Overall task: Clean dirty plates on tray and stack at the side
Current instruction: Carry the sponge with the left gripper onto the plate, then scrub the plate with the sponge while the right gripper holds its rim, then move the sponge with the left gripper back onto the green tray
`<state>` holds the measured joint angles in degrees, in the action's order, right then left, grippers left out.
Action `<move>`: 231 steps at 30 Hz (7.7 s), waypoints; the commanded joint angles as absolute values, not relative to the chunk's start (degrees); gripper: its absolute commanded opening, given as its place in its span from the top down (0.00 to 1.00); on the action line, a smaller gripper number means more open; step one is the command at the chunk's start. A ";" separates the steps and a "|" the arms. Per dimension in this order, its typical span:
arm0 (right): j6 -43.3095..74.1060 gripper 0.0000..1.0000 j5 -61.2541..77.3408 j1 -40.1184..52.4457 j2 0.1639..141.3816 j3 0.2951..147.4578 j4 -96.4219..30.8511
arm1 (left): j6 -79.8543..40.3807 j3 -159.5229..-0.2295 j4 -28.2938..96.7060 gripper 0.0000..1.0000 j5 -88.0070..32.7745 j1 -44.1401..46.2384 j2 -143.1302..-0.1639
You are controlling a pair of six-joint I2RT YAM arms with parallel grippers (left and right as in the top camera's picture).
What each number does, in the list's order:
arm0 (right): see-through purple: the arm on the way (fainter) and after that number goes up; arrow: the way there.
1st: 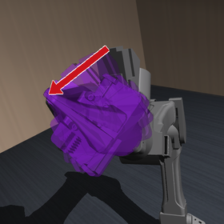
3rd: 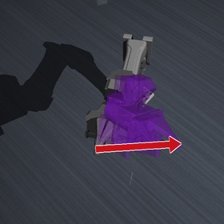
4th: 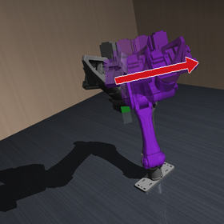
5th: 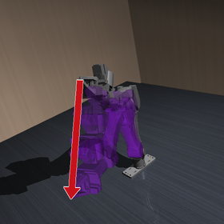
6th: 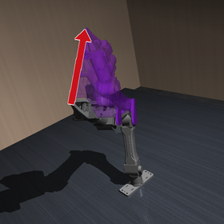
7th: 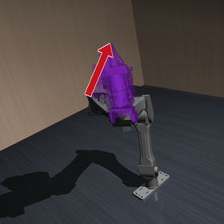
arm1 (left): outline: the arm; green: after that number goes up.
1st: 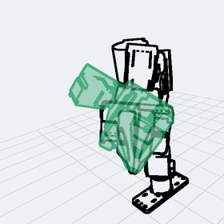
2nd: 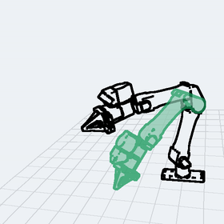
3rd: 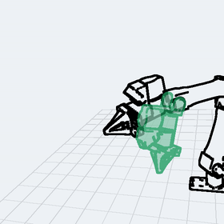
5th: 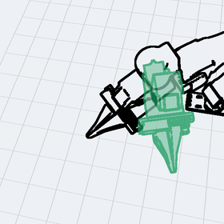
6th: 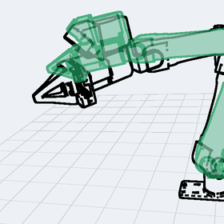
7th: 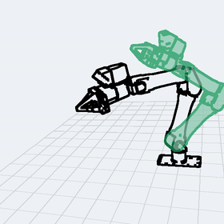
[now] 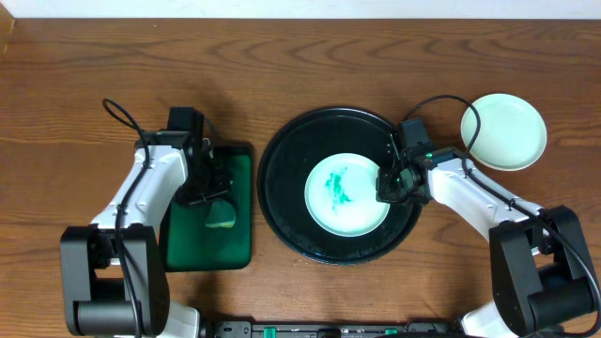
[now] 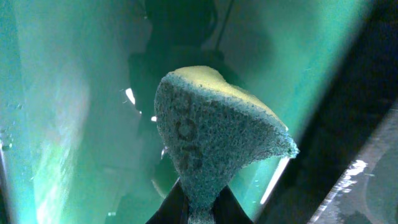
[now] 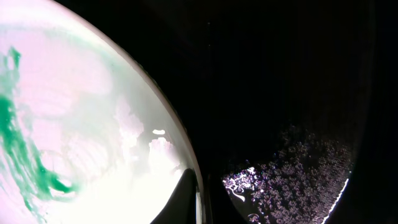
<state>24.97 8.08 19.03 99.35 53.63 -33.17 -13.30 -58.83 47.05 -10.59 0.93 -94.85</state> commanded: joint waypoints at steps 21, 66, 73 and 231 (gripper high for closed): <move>24.64 0.99 11.46 19.49 102.41 51.40 -32.53 | -34.65 -61.21 15.99 0.93 -41.21 27.97 -98.78; 25.69 0.99 12.27 19.46 102.41 51.40 -33.63 | -29.82 -74.98 38.50 0.93 -16.62 36.51 -116.38; 25.69 0.99 12.29 19.44 102.41 51.40 -33.91 | -38.20 -74.96 24.99 0.93 -34.02 39.72 -116.38; 26.15 0.99 12.34 17.54 102.41 51.40 -39.42 | -16.10 -75.31 30.70 0.93 -2.11 29.91 -97.19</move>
<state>26.98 20.36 18.33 100.77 53.56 -38.11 -17.58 -75.35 29.61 -2.98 30.06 -101.60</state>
